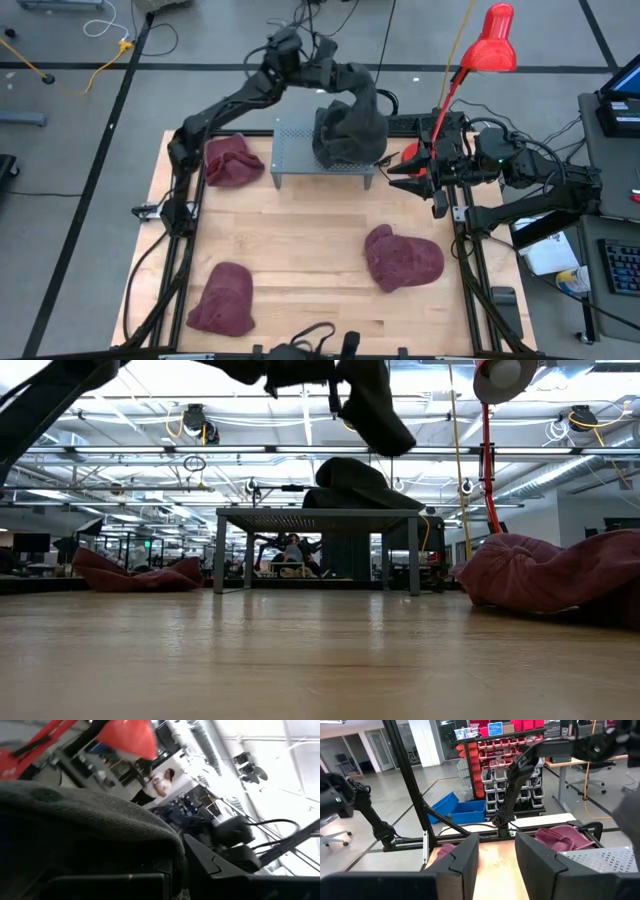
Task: Pick & Place hat
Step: Stack the right black cap on the black cap on the shelf
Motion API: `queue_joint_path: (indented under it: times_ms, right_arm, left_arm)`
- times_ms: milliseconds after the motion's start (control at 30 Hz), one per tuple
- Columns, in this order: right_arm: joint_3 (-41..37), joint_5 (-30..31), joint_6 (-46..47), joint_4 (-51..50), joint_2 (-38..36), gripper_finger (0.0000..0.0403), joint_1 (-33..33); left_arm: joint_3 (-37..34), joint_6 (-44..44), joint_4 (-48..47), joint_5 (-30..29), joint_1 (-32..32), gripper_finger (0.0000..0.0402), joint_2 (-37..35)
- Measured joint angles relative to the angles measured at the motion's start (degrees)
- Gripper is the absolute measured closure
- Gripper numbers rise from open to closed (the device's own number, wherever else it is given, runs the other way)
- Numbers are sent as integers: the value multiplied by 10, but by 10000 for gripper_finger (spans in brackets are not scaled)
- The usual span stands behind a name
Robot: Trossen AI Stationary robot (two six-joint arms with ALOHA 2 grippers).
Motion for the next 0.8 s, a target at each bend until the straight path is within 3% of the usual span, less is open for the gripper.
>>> queue_joint_path:
  times_ms: [133,400,800]
  right_arm:
    - [0,0,-12,-2,0,284,0]
    - [0,0,-25,-2,0,284,0]
    - [0,0,-33,-2,0,284,0]
  left_arm:
    - [0,6,-35,5,2,379,17]
    - [0,100,-200,-6,16,379,20]
    - [0,138,-311,-21,38,379,20]
